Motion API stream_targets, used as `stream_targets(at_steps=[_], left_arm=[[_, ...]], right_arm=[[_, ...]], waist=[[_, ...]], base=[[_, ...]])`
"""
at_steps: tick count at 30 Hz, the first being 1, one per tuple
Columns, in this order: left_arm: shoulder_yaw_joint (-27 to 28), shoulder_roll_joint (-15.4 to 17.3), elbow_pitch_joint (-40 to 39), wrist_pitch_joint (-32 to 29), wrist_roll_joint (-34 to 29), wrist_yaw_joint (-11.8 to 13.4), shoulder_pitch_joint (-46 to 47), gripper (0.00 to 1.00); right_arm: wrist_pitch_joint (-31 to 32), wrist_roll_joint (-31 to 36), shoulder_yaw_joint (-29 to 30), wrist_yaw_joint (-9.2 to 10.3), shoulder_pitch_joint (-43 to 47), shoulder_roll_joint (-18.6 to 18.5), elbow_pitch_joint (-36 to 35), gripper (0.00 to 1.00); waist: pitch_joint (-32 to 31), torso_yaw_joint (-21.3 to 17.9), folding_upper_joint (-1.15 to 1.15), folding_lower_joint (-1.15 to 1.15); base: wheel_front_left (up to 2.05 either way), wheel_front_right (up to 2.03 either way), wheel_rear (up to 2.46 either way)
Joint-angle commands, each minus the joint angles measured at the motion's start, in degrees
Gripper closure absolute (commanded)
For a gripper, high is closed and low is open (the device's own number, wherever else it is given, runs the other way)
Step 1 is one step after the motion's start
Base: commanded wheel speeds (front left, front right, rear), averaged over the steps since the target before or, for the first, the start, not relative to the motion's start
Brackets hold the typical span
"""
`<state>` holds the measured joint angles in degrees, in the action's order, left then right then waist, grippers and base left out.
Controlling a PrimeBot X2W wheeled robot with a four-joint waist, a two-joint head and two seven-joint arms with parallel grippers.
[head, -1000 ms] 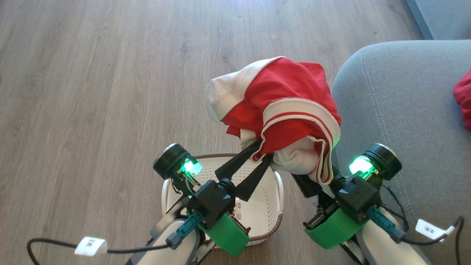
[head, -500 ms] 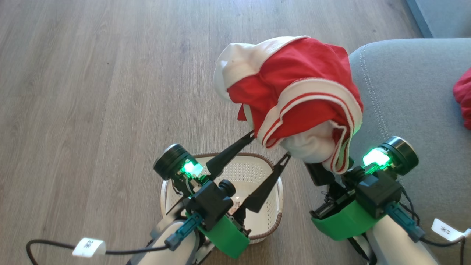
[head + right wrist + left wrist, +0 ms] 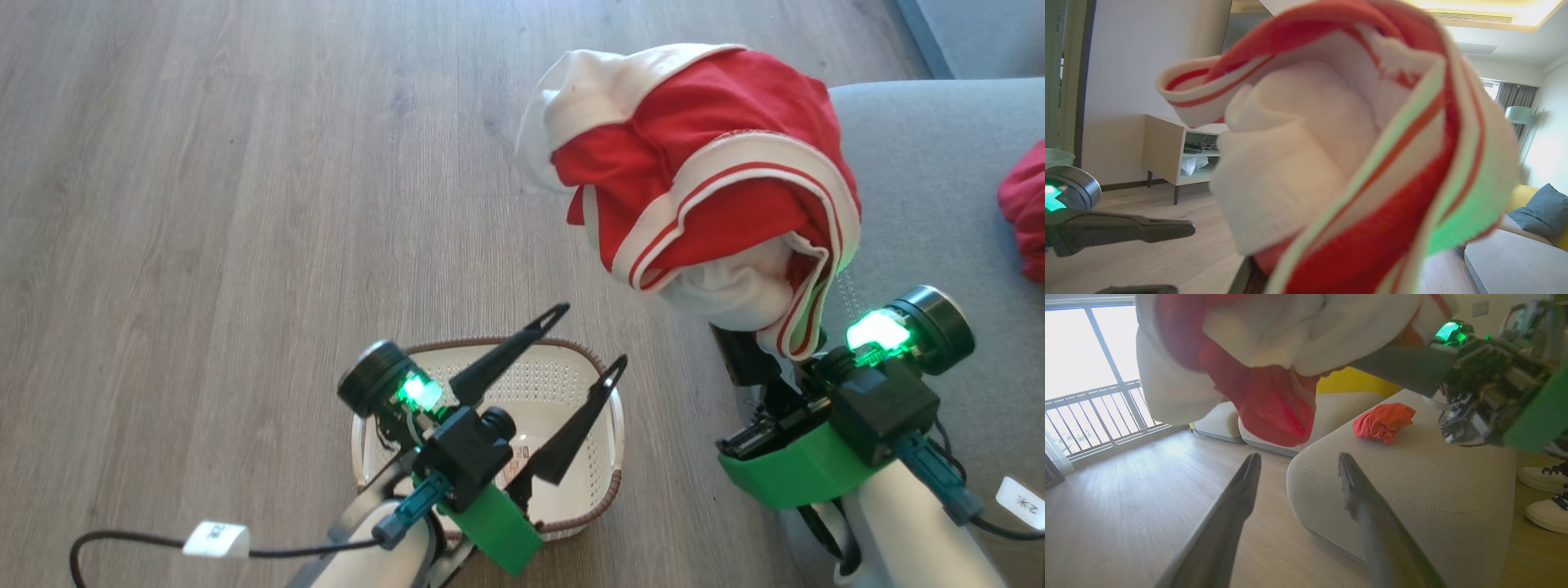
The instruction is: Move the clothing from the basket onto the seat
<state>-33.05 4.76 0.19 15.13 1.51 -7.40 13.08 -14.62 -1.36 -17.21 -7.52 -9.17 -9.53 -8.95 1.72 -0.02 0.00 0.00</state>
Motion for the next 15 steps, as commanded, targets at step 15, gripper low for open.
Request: stream_targets(at_steps=[15], left_arm=[[4.29,0.06,7.87,-0.13,0.01,0.88,-2.57,0.00]], right_arm=[[-0.38,1.26,1.79,0.03,-3.42,-0.72,-2.94,1.00]], waist=[[0.45,-1.71,0.00,0.00]], base=[[0.00,0.00,0.00]])
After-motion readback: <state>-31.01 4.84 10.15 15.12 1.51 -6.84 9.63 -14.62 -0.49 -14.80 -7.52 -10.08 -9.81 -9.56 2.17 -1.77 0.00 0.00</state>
